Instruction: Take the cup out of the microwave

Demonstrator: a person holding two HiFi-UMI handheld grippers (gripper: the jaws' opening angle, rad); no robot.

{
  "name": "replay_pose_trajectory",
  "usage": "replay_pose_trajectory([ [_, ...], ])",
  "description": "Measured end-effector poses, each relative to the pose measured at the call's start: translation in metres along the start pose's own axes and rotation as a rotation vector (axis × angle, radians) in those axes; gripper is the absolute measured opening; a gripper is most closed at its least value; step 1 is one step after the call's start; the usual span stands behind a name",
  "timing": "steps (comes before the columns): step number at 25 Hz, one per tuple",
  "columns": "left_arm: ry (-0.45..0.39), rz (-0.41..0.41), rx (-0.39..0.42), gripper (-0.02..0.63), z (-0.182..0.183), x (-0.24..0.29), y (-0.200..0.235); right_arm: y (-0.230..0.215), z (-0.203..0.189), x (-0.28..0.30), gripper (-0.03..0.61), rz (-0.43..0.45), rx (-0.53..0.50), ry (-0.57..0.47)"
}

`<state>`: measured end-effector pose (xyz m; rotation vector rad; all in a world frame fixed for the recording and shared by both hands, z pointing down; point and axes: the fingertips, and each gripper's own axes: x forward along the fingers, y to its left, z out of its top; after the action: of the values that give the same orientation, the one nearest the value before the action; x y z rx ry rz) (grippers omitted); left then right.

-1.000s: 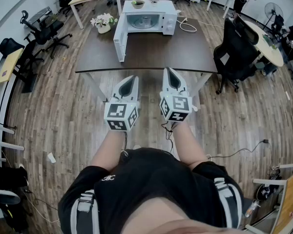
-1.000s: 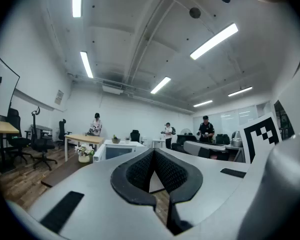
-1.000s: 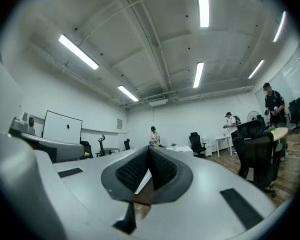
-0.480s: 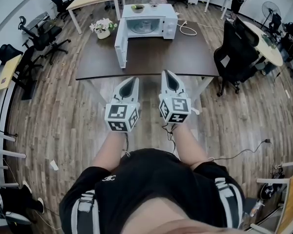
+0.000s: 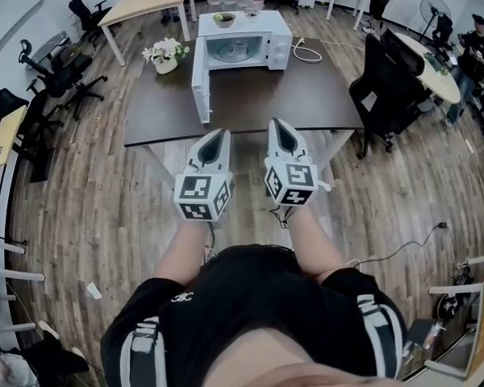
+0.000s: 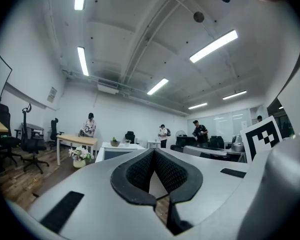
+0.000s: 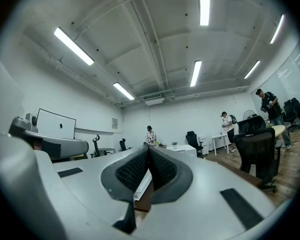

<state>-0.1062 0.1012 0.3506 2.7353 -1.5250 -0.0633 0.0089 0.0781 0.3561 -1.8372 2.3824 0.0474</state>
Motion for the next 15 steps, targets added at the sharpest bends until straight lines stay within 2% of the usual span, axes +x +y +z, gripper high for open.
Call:
replay_pose_trajectory([
  [7, 0.02, -0.007, -0.037, 0.0, -0.008, 0.005, 0.036, 0.016, -0.005, 0.023, 0.0, -0.009, -0.021, 0.002],
  [15, 0.017, 0.023, 0.001, 0.0, -0.014, 0.039, 0.066, 0.0, -0.014, 0.073, 0.0, -0.001, 0.007, -0.023],
])
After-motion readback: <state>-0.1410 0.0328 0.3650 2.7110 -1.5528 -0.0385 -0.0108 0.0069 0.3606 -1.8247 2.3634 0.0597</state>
